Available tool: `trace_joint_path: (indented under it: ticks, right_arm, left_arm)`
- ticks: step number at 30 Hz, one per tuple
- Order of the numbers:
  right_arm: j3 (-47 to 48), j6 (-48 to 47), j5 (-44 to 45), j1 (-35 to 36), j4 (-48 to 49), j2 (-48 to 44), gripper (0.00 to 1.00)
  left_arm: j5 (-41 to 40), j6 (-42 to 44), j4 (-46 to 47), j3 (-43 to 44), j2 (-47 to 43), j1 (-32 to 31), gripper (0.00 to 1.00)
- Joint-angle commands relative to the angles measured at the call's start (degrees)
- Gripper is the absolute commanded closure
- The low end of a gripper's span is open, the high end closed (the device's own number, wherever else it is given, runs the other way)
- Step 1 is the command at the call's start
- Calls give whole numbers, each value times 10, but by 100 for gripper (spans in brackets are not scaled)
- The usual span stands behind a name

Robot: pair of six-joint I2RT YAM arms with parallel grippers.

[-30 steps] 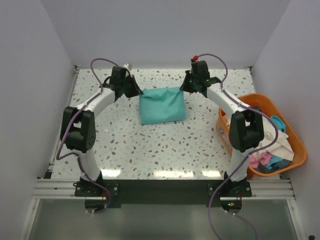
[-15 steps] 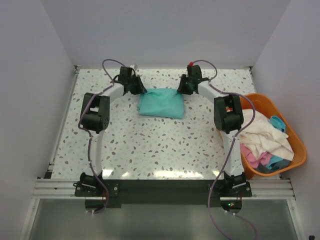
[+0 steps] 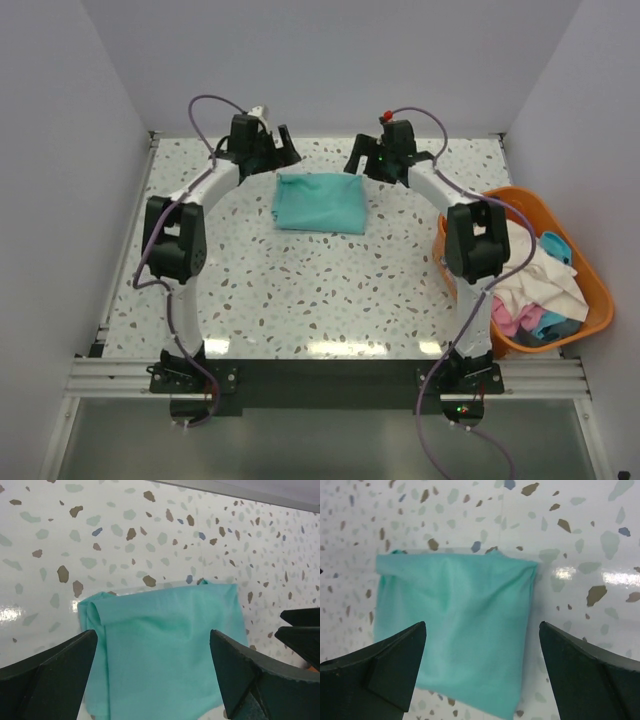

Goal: Fold and stack the t-shirts
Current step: Fold the tshirt

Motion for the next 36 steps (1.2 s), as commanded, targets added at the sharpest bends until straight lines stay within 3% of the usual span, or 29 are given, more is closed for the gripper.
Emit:
trace_joint_path:
  ticks: [1,4,10,13,17,22,27,31,36]
  right_arm:
    - [-80,17,-65,13,53,-120,1]
    - [-152,75,-116,31,116,-144,1]
    - [-206,158,-170,54,202,-92,1]
    - [-201,171,-169,62,198,-43,1]
    - [-244,164,-165,70,198,-32,1]
    - [-330,130,-146,82,183,-90,1]
    - [-403,98,-129,100,163,-169,1]
    - [-419,56,-124,121,115,-238,1]
    - [-415,24,-99,124,64,-343,1]
  left_arm:
    - [-33,21,-7,-37,-83,-22,0]
    - [46,-6,35,-113,-116,-33,0]
    - [97,-52,100,-219,-101,-58,0]
    - [108,-63,99,-237,-71,-56,0]
    - [139,-82,195,-317,-81,-56,0]
    - [118,-62,166,-392,-106,-56,0]
    - [98,-46,154,-520,-212,-62,0]
    - [50,-32,48,-512,-314,-76,0]
    - [-22,-15,-21,-468,-393,-85,0]
